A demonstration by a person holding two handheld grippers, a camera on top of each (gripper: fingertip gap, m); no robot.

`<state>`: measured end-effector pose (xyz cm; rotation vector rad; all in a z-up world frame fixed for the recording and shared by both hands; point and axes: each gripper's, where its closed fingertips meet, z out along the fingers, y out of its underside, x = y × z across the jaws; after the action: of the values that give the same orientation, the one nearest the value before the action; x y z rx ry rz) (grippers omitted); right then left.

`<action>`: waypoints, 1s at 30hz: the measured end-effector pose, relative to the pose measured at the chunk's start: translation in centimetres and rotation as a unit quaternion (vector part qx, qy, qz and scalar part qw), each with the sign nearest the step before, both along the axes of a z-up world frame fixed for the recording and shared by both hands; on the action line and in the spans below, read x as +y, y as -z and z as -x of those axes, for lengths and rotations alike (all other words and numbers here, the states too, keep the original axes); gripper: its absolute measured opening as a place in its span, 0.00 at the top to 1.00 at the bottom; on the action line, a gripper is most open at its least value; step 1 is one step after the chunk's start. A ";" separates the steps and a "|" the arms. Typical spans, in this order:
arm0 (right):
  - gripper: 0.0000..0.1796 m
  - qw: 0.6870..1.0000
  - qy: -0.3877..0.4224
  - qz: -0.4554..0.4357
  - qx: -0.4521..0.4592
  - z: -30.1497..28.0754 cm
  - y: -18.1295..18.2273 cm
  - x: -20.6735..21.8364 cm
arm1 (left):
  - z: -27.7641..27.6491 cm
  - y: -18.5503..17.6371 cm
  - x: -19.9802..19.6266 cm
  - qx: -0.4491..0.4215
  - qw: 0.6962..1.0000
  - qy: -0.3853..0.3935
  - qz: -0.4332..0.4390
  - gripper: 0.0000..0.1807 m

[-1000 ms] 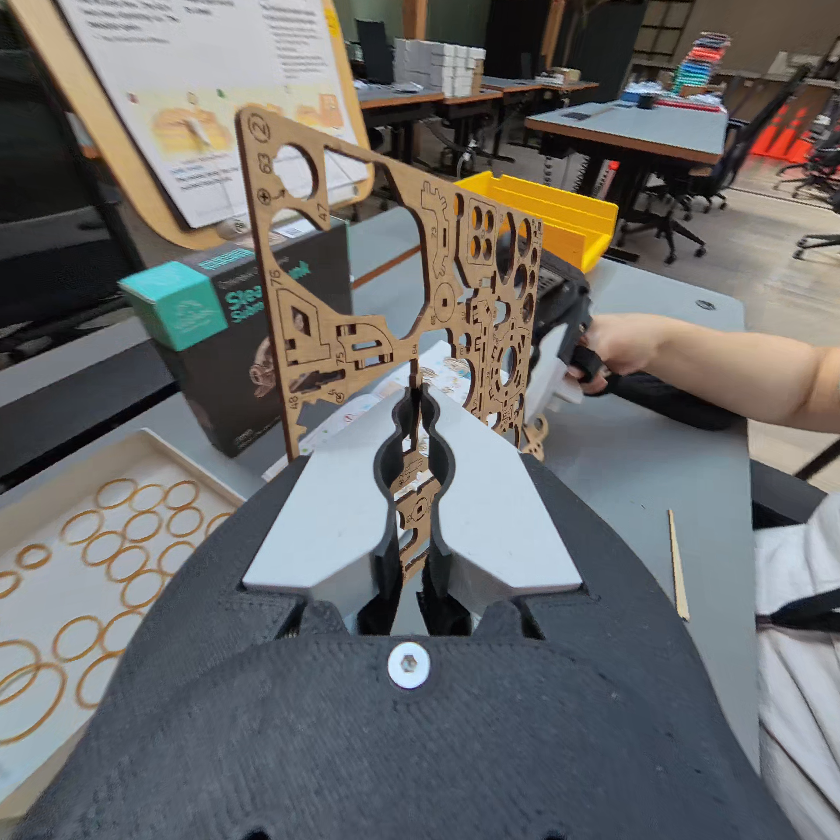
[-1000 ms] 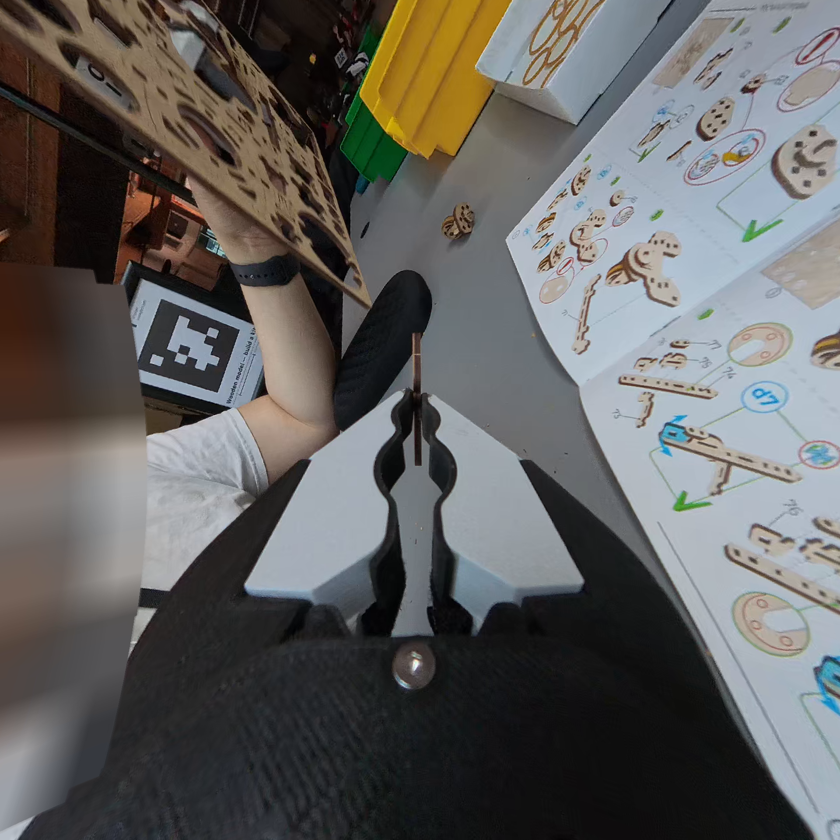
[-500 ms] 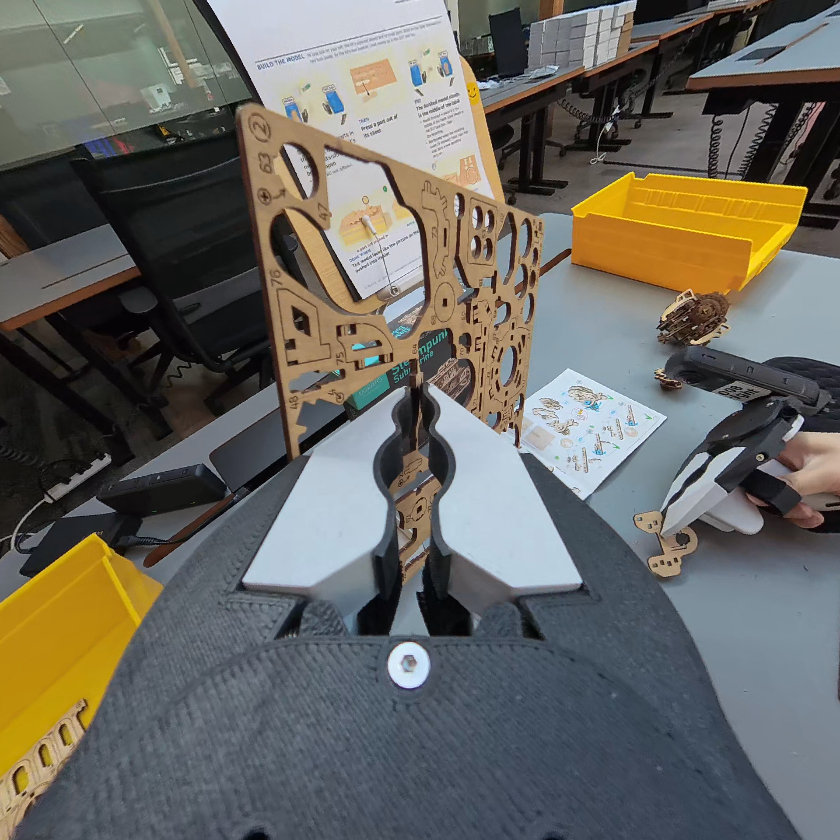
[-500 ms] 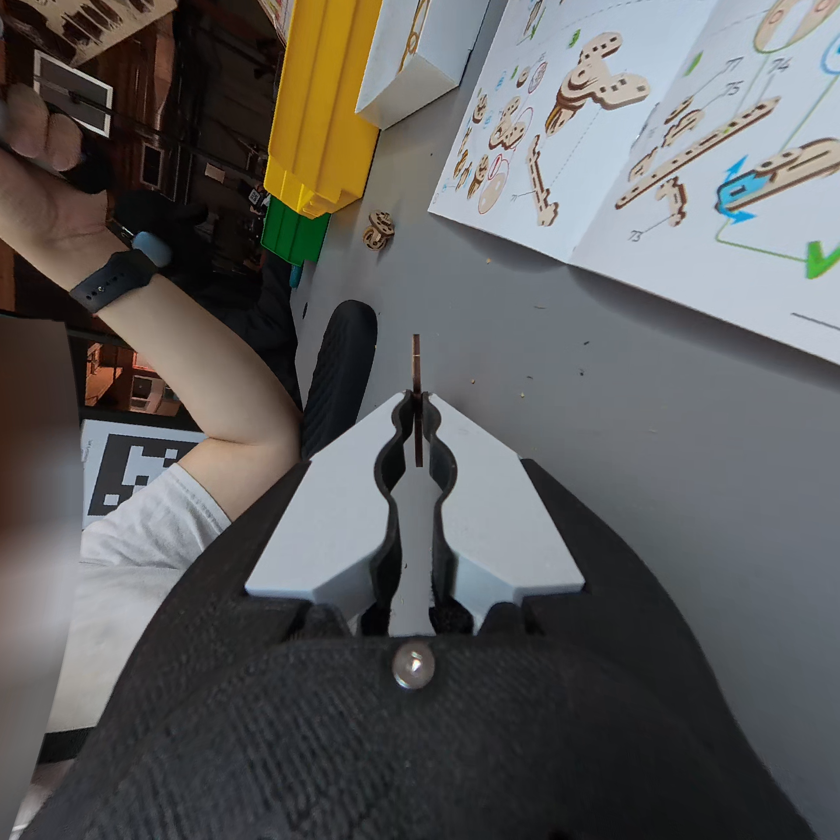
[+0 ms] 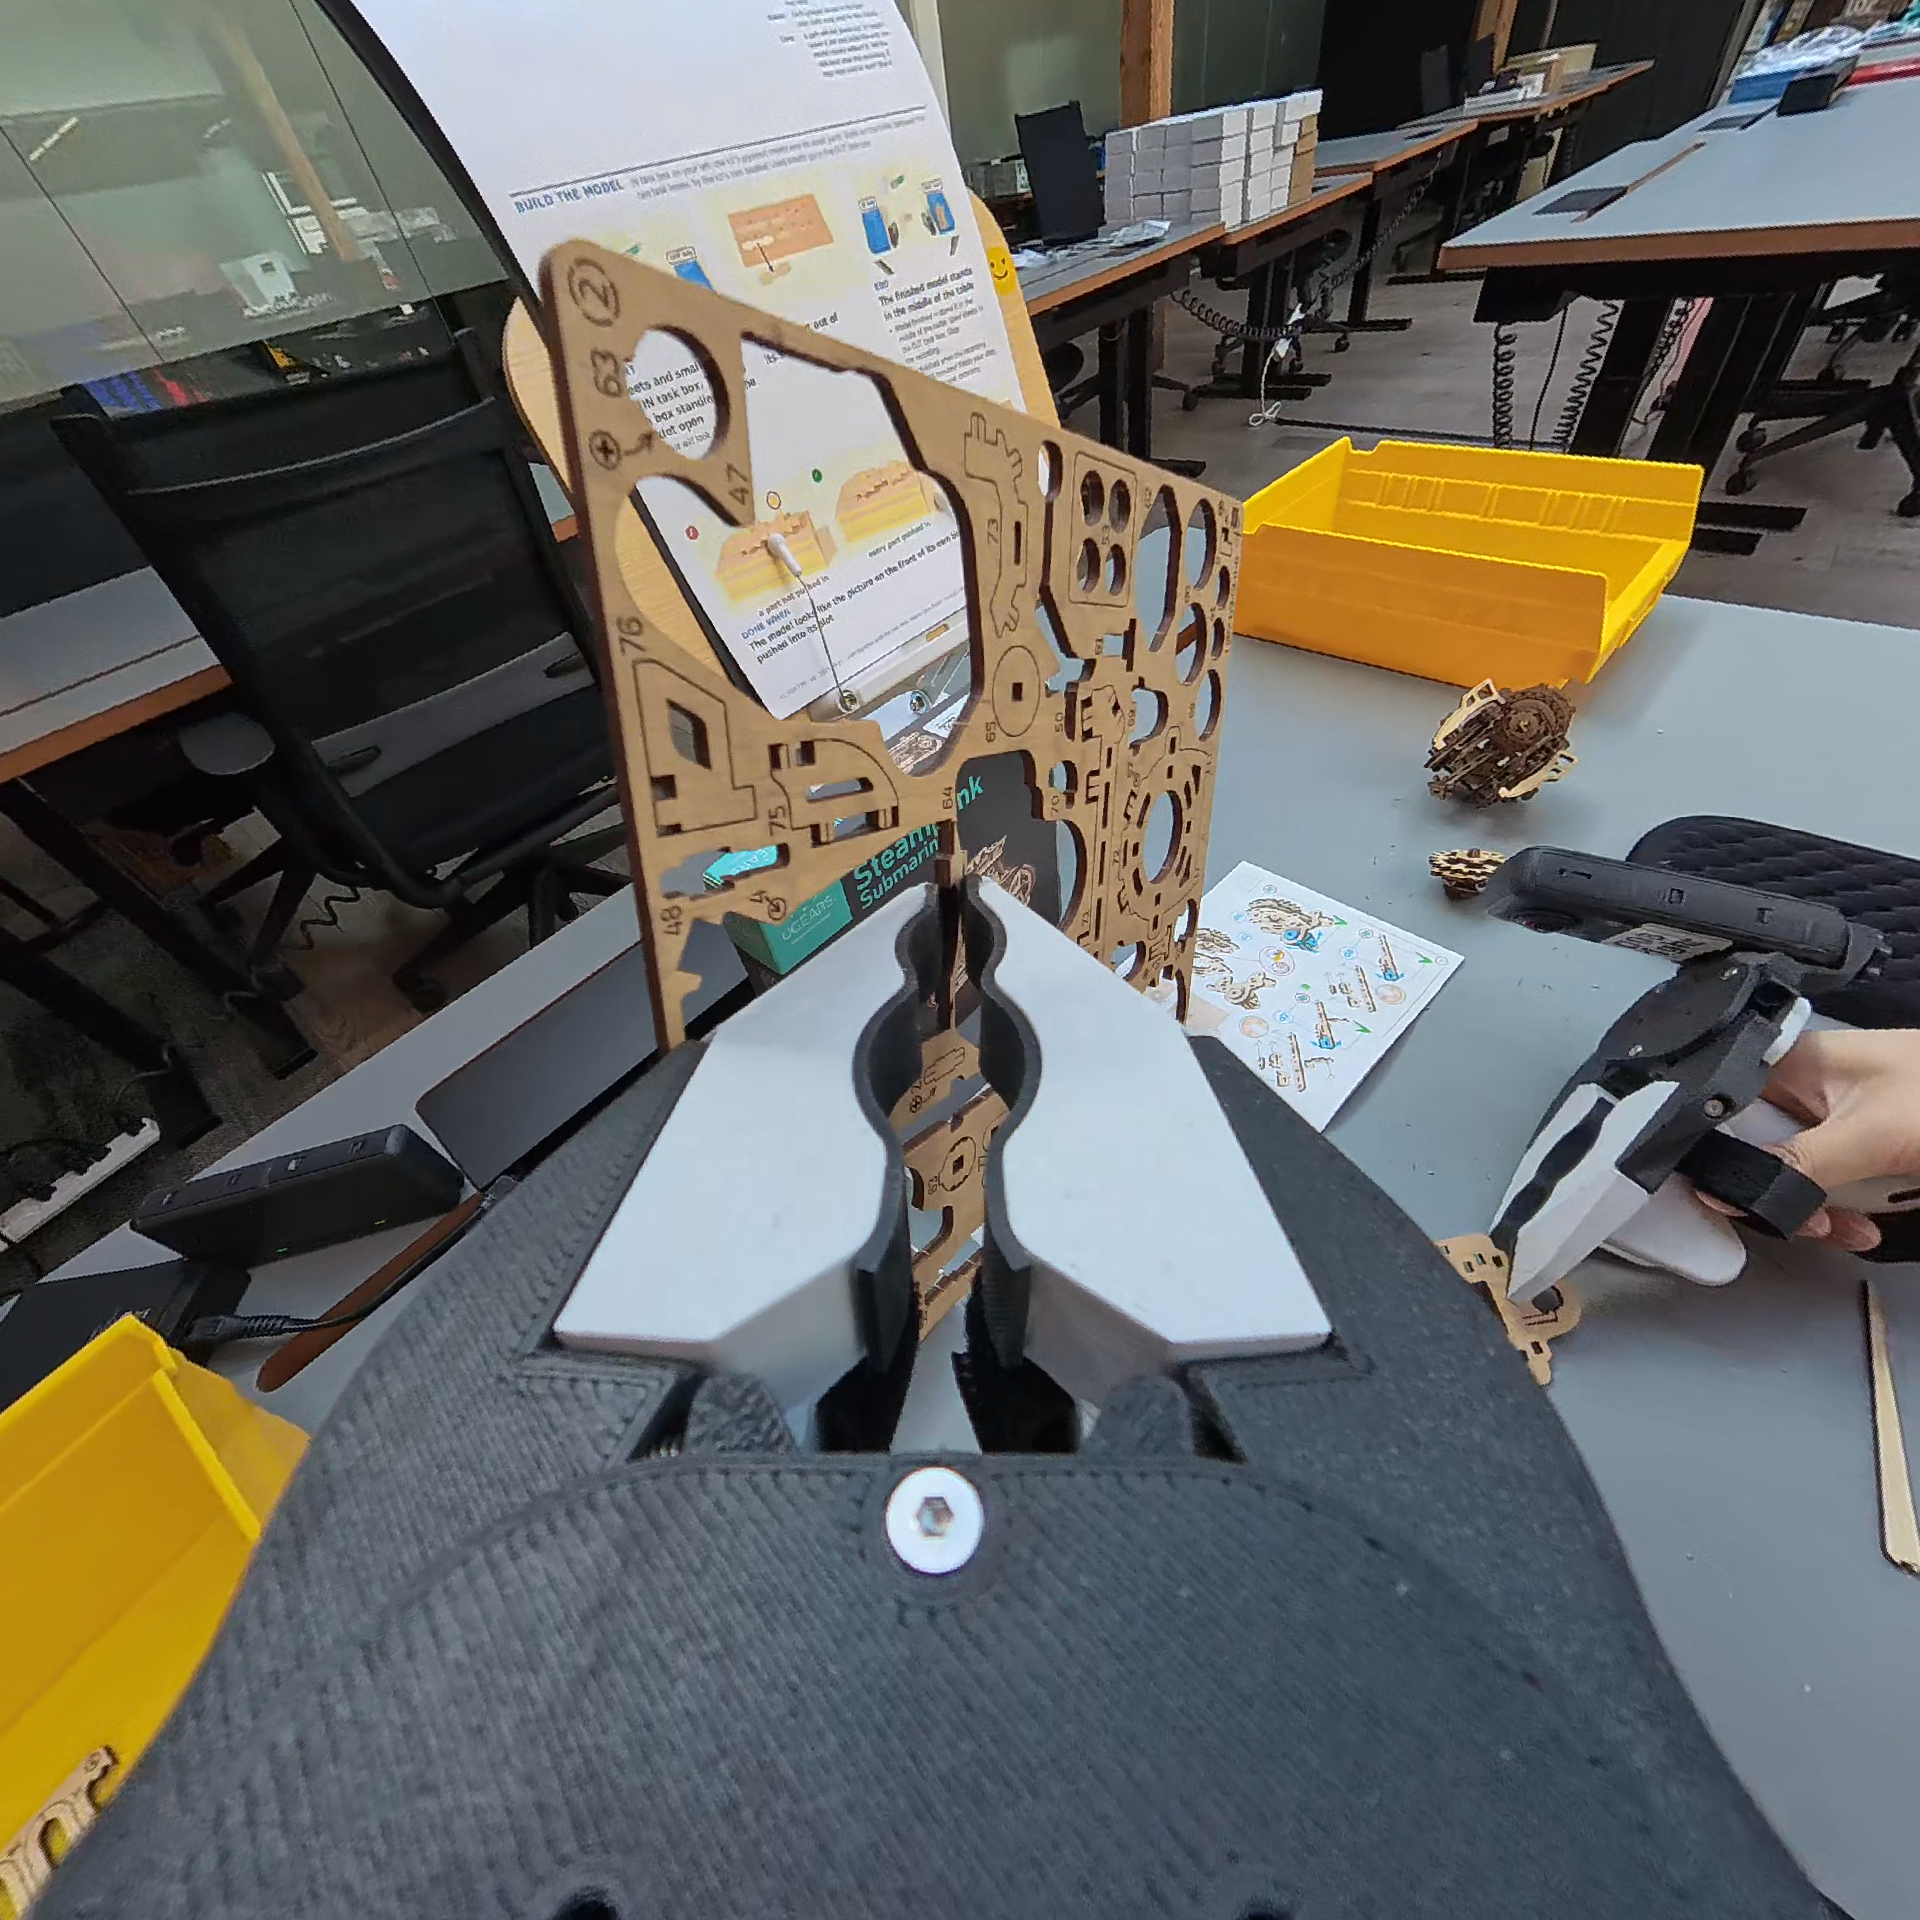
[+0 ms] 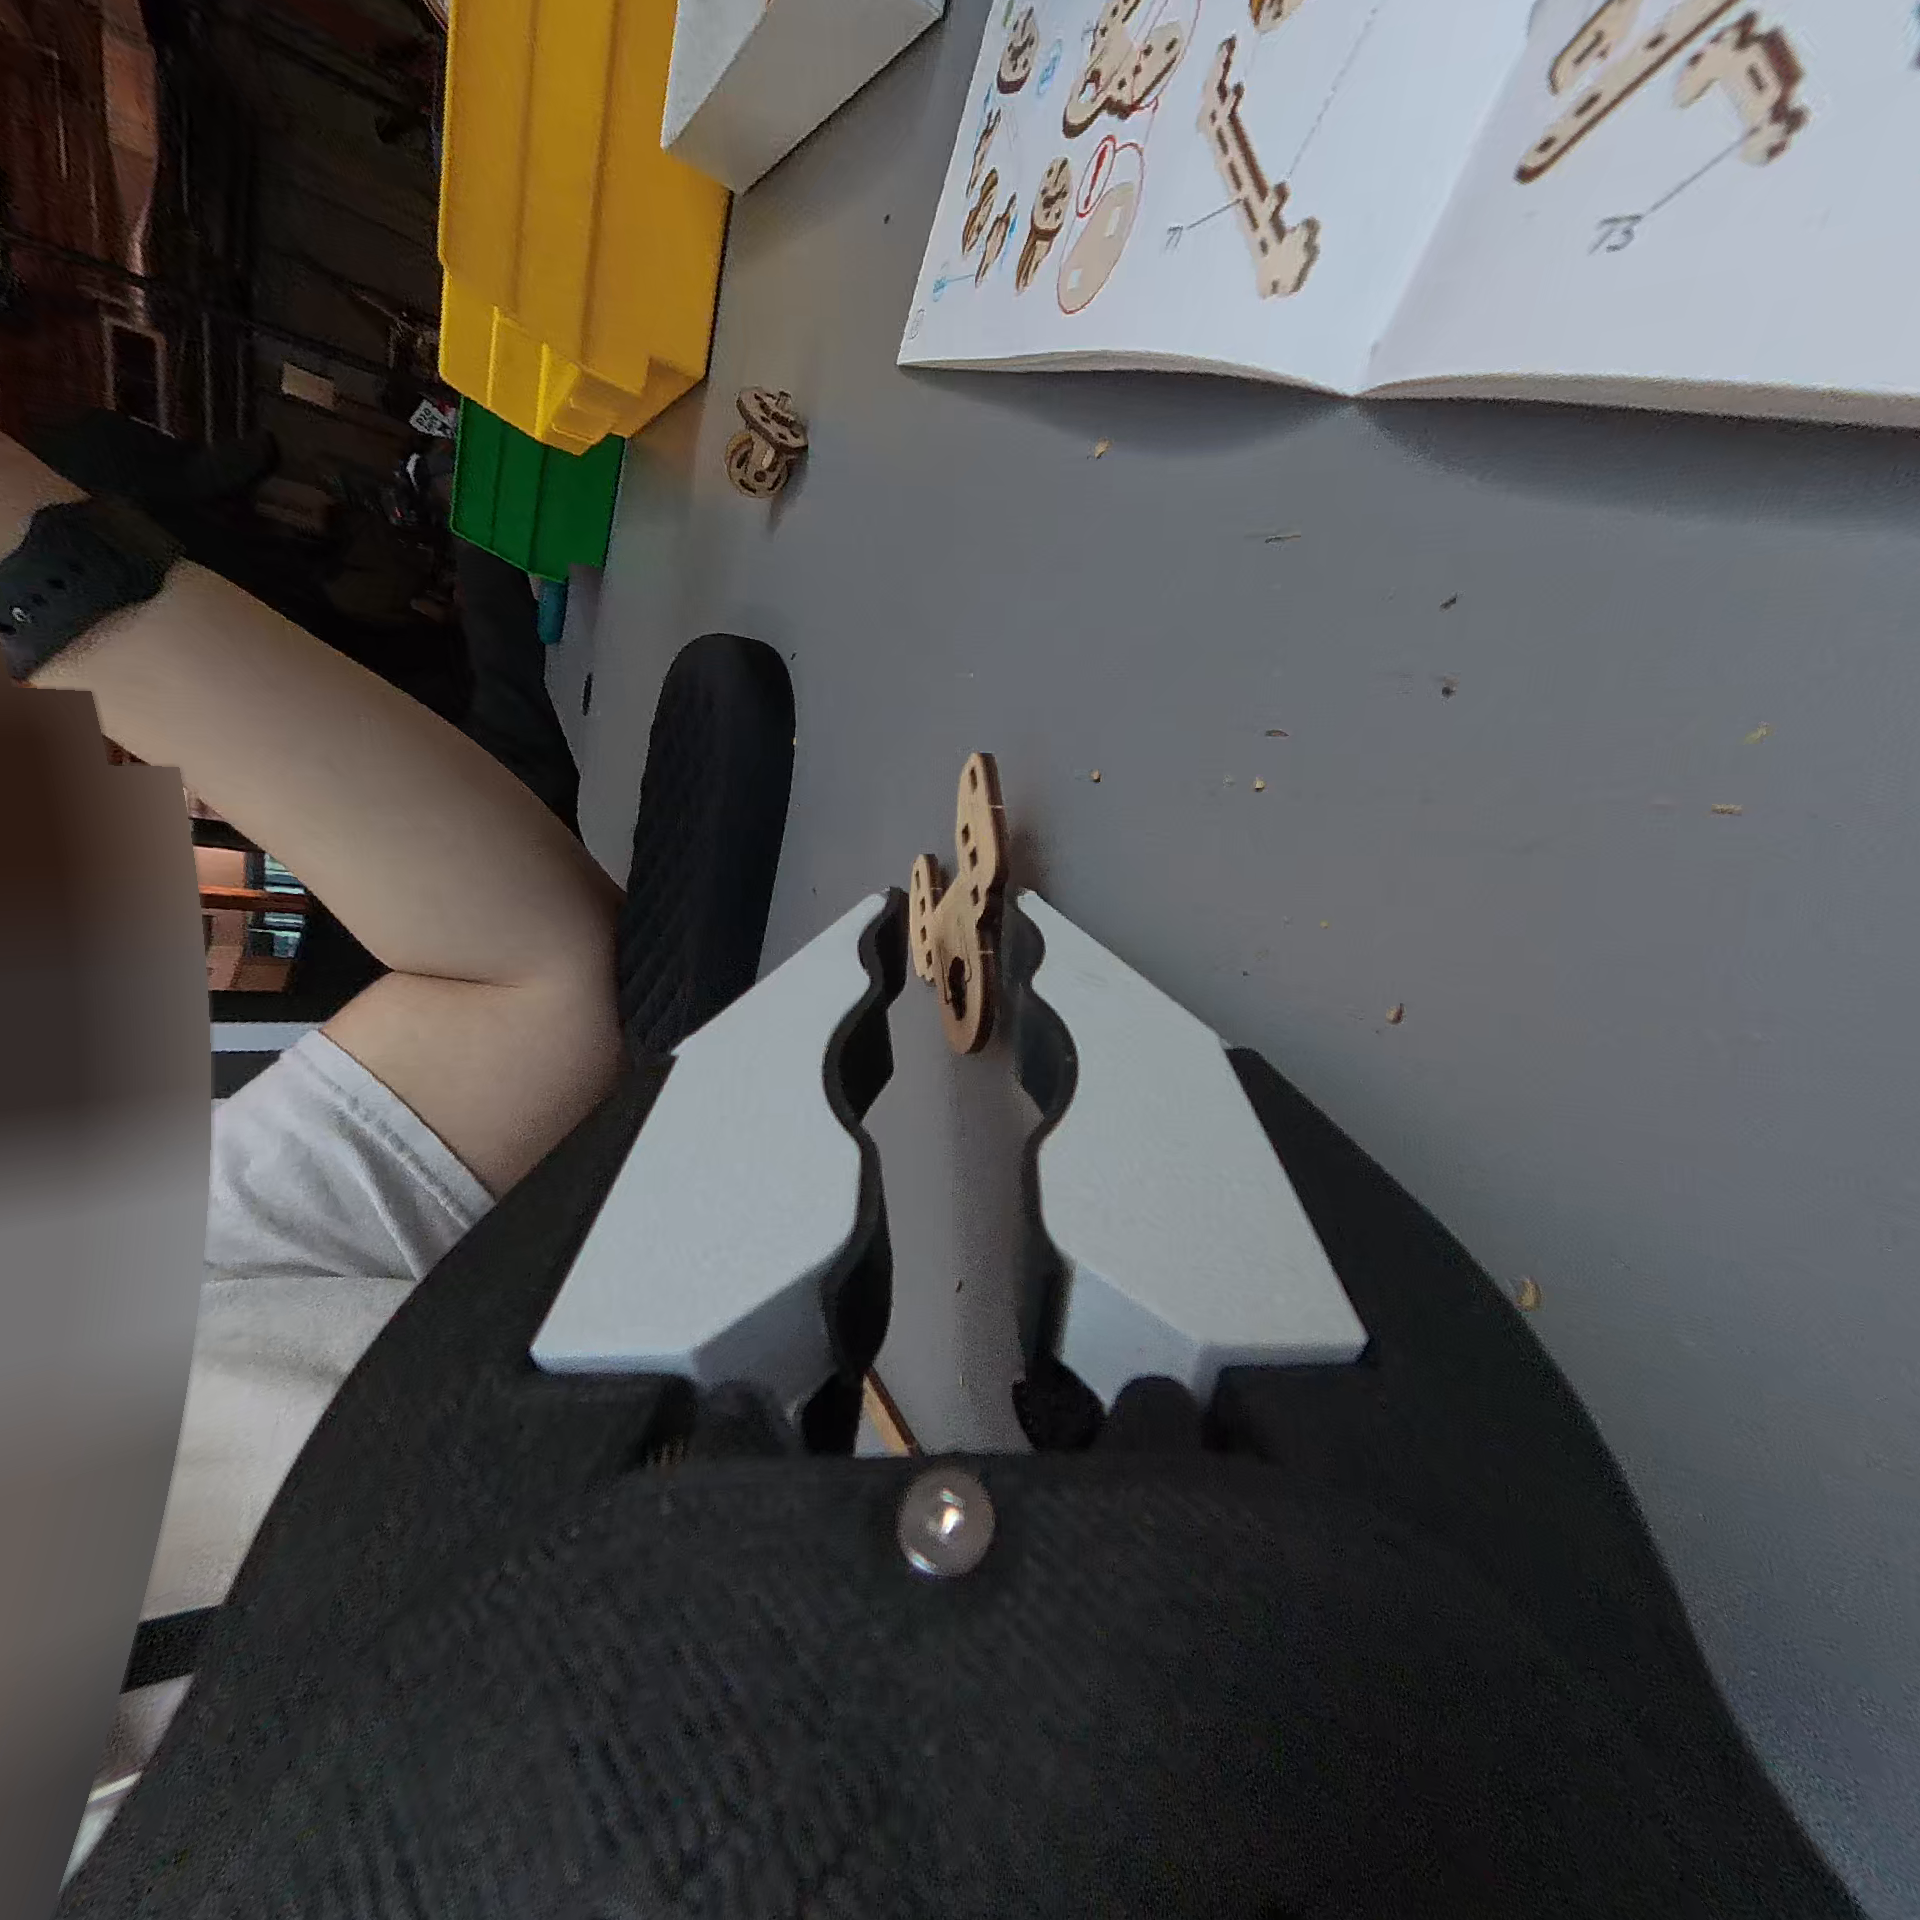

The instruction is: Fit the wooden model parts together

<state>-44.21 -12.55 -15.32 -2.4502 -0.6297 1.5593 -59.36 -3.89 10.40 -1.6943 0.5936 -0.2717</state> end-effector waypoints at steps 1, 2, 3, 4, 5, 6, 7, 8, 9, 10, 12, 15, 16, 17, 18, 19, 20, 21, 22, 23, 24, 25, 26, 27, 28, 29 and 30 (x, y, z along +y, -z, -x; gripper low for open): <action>0.90 1.000 -0.012 -0.020 -0.008 -0.1 -0.1 -0.1 | 0.0 -0.1 -0.1 0.001 1.000 -0.001 0.000 0.99; 0.88 0.999 -0.023 -0.039 -0.016 -0.3 -0.2 -0.2 | 0.0 -0.1 -0.3 0.000 1.000 -0.001 -0.001 0.99; 0.87 0.997 -0.034 -0.062 -0.028 -0.5 -0.2 -0.2 | 0.0 -0.2 -0.4 -0.002 1.000 0.001 -0.001 0.99; 0.86 0.994 -0.047 -0.090 -0.041 -0.8 -0.2 -0.1 | -0.1 -0.3 -0.6 -0.004 1.000 0.003 -0.001 0.99; 0.85 0.989 -0.064 -0.118 -0.055 -1.1 -0.2 -0.1 | -0.1 -0.4 -0.7 -0.005 1.000 0.005 -0.001 0.99; 0.84 0.983 -0.084 -0.146 -0.071 -1.5 -0.1 -0.1 | -0.2 -0.5 -0.9 -0.006 1.000 0.007 -0.001 0.99; 0.83 0.974 -0.106 -0.179 -0.095 -2.1 0.0 0.0 | -0.3 -0.5 -0.9 -0.006 1.000 0.007 -0.001 0.99; 0.81 0.962 -0.127 -0.212 -0.116 -2.5 0.0 0.3 | -0.4 -0.5 -1.0 -0.005 1.000 0.008 -0.001 0.99; 0.77 0.947 -0.156 -0.249 -0.132 -2.9 0.0 0.4 | -0.5 -0.5 -1.1 -0.002 1.000 0.009 -0.001 0.99; 0.76 0.925 -0.194 -0.289 -0.151 -3.2 0.1 0.6 | -0.6 -0.5 -1.1 0.001 1.000 0.009 -0.001 0.99; 0.65 0.870 -0.291 -0.377 -0.128 -2.7 -0.1 0.2 | -0.9 -0.3 -1.1 0.009 1.000 0.012 0.000 0.99; 0.52 0.774 -0.405 -0.482 -0.074 -2.4 0.4 -0.1 | -1.2 0.0 -1.0 0.025 1.000 0.012 0.000 0.99; 0.52 0.759 -0.415 -0.498 -0.064 -2.2 0.8 0.2 | -1.2 0.1 -1.0 0.028 1.000 0.009 0.001 0.99; 0.53 0.759 -0.423 -0.493 -0.047 -2.0 0.9 0.3 | -1.3 0.1 -1.0 0.030 1.000 0.007 0.002 0.99; 0.61 0.769 -0.428 -0.474 -0.027 -1.8 0.9 0.1 | -1.3 0.3 -1.0 0.031 1.000 0.006 0.004 0.99; 0.64 0.779 -0.423 -0.463 -0.013 -1.5 0.8 0.3 | -1.4 0.4 -1.0 0.031 0.999 0.007 0.007 0.99; 0.65 0.783 -0.416 -0.463 0.000 -1.1 0.7 0.6 | -1.5 0.5 -1.0 0.032 0.999 0.007 0.009 0.99; 0.66 0.781 -0.416 -0.465 0.004 -1.0 0.8 0.8 | -1.6 0.7 -0.9 0.034 0.999 0.006 0.011 0.99; 0.66 0.779 -0.421 -0.464 0.015 -0.9 0.7 0.7 | -1.7 0.8 -0.9 0.035 0.999 0.005 0.013 0.99; 0.66 0.775 -0.428 -0.465 0.019 -1.0 0.8 0.5 | -1.7 0.9 -0.8 0.036 0.999 0.005 0.014 0.99; 0.67 0.770 -0.433 -0.469 0.020 -1.0 0.8 0.4 | -1.8 1.1 -0.7 0.038 0.999 0.005 0.017 0.99; 0.70 0.766 -0.437 -0.471 0.021 -1.1 0.7 0.3 | -1.8 1.2 -0.5 0.038 0.999 0.005 0.019 0.99; 0.72 0.768 -0.432 -0.473 0.019 -0.9 0.7 0.3 | -1.9 1.3 -0.3 0.036 0.999 0.006 0.021 0.99; 0.73 0.773 -0.420 -0.474 0.016 -0.7 0.7 0.4 | -1.9 1.5 -0.1 0.034 0.999 0.005 0.024 0.99; 0.73 0.780 -0.411 -0.472 0.013 -0.5 0.7 0.3 | -1.9 1.7 0.1 0.032 0.999 0.004 0.028 0.99; 0.73 0.785 -0.403 -0.471 0.008 -0.4 0.7 0.3 | -1.9 1.9 0.3 0.032 0.999 0.002 0.032 0.99; 0.73 0.786 -0.395 -0.476 0.003 -0.3 0.7 0.2 | -1.8 2.1 0.5 0.034 0.999 -0.001 0.036 0.99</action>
<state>-43.86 -12.35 -15.98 -1.4165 -2.0106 0.9417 -57.54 -3.40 8.25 -1.7797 0.6393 -0.2374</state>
